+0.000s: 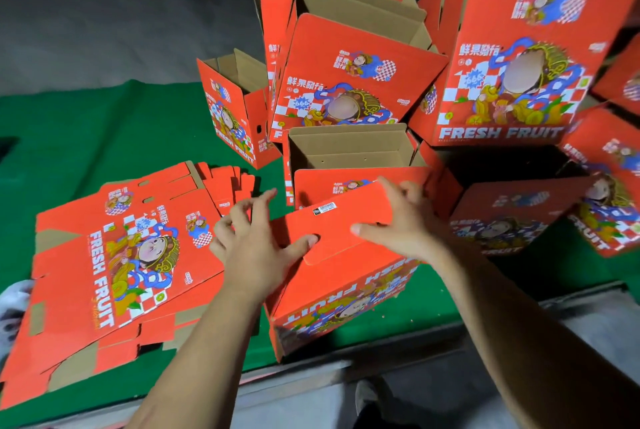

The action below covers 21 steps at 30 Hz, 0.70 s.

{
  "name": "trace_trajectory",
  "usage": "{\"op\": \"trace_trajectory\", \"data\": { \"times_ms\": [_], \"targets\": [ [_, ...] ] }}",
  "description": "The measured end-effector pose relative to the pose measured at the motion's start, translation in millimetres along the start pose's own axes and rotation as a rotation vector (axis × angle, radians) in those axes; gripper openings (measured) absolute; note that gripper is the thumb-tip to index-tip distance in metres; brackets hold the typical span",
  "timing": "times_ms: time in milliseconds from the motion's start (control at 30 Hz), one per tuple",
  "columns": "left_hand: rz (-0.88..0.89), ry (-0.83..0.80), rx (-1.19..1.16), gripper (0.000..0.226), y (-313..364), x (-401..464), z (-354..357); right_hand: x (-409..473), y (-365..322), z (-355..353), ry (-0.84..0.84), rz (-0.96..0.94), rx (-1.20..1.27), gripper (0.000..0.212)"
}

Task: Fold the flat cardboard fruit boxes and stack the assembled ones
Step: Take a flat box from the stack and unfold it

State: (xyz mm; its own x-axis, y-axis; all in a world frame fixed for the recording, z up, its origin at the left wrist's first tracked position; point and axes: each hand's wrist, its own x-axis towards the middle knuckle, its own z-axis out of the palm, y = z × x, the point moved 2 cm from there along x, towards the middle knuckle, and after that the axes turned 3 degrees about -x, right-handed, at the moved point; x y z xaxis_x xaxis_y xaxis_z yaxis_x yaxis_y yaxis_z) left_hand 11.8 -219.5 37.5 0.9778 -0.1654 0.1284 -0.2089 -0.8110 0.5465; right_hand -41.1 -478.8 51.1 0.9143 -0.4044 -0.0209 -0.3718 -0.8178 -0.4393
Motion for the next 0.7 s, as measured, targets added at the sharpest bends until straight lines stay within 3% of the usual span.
{"op": "trace_trajectory", "data": {
  "times_ms": [67,133,167,233,300,367,400,467,567,633,700],
  "targets": [
    [-0.036,-0.090,0.092,0.089,2.7,2.3,1.4,-0.8,1.2,7.4,-0.092,0.006,-0.169,0.116],
    [0.002,-0.143,0.080,0.082,4.4,8.4,4.4,0.4,0.0,13.5,-0.017,0.057,-0.209,0.122],
    [0.054,-0.135,0.027,0.076,5.5,7.9,3.9,0.6,-2.8,14.6,0.002,0.072,-0.247,0.125],
    [0.024,-0.006,-0.323,0.059,-0.1,6.1,4.7,-2.3,-5.1,14.0,-0.009,0.076,-0.293,0.127],
    [-0.318,0.067,-0.873,0.053,-9.1,-6.7,-1.9,-7.7,-3.5,8.6,-0.033,0.086,-0.169,0.118],
    [-0.733,-0.271,-1.339,0.068,-9.9,-23.7,1.4,-14.2,0.3,-3.5,-0.012,0.126,0.075,0.106],
    [-0.788,-0.406,-1.426,0.074,-4.2,-32.6,-4.8,-19.0,1.5,-10.5,0.014,0.135,0.174,0.099],
    [-0.756,-0.454,-1.441,0.057,5.9,-42.6,-14.4,-29.9,4.8,-26.9,0.115,0.140,0.308,0.089],
    [-0.562,-0.339,-1.425,0.022,19.4,-55.5,-29.7,-55.1,10.3,-50.6,0.197,0.212,0.521,0.080],
    [-0.449,-0.240,-1.370,0.020,27.4,-49.7,-43.8,-72.1,14.2,-56.6,0.138,0.245,0.721,0.058],
    [-0.421,-0.251,-1.211,0.023,34.4,-35.9,-55.1,-86.9,15.2,-58.6,0.113,0.240,0.844,0.056]
  ]
}}
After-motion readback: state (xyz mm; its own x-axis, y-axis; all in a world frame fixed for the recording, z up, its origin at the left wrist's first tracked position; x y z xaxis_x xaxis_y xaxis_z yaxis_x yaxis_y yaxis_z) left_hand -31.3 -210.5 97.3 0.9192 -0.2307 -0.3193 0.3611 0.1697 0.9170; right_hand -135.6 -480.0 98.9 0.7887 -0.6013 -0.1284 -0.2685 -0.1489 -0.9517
